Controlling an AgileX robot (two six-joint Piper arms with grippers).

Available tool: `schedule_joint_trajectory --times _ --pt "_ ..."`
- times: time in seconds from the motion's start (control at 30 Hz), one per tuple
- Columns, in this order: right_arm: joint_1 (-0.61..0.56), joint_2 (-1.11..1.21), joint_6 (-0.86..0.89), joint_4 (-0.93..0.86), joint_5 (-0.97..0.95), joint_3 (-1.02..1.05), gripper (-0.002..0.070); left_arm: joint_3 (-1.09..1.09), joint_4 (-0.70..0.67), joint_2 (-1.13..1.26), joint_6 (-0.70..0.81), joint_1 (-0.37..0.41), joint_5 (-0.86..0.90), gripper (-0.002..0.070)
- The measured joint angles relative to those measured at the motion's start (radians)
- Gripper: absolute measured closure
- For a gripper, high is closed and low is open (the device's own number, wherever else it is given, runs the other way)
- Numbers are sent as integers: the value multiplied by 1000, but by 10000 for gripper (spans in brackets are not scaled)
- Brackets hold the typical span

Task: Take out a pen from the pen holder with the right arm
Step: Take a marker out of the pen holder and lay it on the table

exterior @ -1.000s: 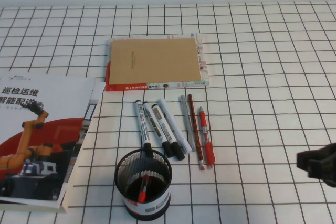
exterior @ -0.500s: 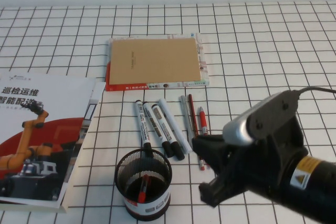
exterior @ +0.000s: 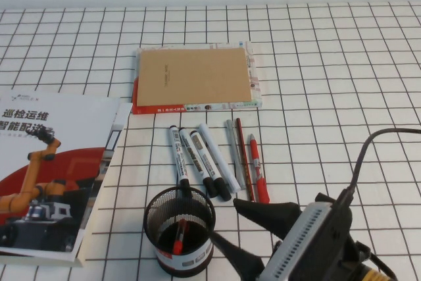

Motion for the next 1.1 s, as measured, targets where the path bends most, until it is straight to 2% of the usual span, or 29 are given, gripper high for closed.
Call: schedule_joint_trajectory --times 0.1,0.23,0.37,0.67,1.1 --pt "4 36 31 -32 -28 2 259 0 0 0 0 0 0 678" --pt "4 85 100 -130 -95 2 224 0 0 0 0 0 0 678" --pt "4 146 150 -244 -181 2 216 0 0 0 0 0 0 678" --pt "6 229 172 -367 -320 2 216 0 0 0 0 0 0 678" --pt "6 387 172 -313 -422 2 216 0 0 0 0 0 0 678"
